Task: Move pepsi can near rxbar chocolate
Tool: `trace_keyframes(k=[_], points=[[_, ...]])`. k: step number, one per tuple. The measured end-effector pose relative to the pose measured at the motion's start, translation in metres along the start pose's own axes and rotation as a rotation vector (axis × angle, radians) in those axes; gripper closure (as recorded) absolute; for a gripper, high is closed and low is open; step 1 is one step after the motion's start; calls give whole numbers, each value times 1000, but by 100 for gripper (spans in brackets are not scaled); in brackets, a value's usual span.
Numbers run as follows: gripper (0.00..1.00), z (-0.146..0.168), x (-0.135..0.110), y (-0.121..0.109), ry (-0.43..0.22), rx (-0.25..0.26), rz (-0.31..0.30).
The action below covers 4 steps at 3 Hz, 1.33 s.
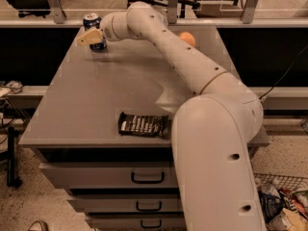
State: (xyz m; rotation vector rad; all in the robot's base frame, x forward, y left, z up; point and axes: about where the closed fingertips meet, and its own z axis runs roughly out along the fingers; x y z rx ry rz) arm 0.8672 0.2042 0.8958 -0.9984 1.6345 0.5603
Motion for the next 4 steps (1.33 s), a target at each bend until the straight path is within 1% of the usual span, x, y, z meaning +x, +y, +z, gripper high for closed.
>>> trace_keyframes(k=[1, 2, 3, 4], points=[[37, 5, -2, -10, -9, 8, -17], [61, -1, -2, -18, -1, 18, -23], [83, -18, -6, -21, -13, 11, -14], [100, -63, -17, -13, -40, -29, -22]])
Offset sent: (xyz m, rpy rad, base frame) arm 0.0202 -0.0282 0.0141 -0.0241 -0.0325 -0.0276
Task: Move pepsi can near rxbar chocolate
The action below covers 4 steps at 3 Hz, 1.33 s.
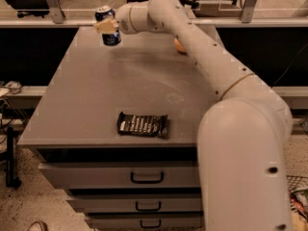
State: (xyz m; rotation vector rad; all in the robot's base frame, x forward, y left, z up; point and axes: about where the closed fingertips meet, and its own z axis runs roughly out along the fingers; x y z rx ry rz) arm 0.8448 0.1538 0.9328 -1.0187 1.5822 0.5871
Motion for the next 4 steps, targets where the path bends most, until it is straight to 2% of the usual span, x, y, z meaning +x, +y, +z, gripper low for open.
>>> trace_keyframes(k=[1, 2, 3, 4], points=[[100, -53, -6, 21, -34, -70, 2], [100, -110, -4, 53, -86, -145, 2], [100, -162, 3, 81, -127, -180, 6], [100, -195, 13, 108, -153, -221, 0]])
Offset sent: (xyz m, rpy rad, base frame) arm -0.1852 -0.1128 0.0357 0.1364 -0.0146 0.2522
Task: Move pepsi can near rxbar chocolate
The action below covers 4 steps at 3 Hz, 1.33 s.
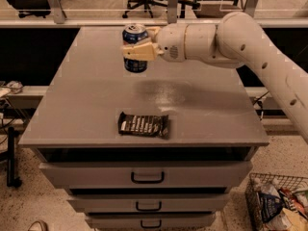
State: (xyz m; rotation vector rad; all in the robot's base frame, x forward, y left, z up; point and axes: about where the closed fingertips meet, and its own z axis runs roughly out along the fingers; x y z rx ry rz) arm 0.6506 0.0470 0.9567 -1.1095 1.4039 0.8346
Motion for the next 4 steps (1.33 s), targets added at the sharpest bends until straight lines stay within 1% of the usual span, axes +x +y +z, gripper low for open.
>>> trace_keyframes(k=[1, 2, 3, 4], points=[[100, -6, 8, 25, -3, -50, -7], [100, -6, 15, 50, 18, -106, -31], [82, -8, 26, 68, 67, -146, -60], [58, -12, 40, 83, 107, -182, -97]])
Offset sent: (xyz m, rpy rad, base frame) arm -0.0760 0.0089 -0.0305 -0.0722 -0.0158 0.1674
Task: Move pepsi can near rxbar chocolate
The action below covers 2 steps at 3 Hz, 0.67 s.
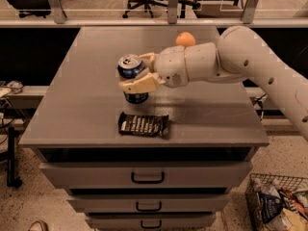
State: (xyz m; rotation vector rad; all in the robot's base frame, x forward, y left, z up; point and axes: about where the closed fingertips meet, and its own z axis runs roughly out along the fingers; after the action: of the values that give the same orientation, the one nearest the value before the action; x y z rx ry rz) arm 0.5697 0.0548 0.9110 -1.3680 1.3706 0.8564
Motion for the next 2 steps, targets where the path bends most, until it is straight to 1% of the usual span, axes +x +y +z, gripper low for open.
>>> trace_keyframes(k=[1, 2], points=[[35, 1, 15, 11, 21, -21, -16], [12, -3, 24, 16, 34, -31, -30]])
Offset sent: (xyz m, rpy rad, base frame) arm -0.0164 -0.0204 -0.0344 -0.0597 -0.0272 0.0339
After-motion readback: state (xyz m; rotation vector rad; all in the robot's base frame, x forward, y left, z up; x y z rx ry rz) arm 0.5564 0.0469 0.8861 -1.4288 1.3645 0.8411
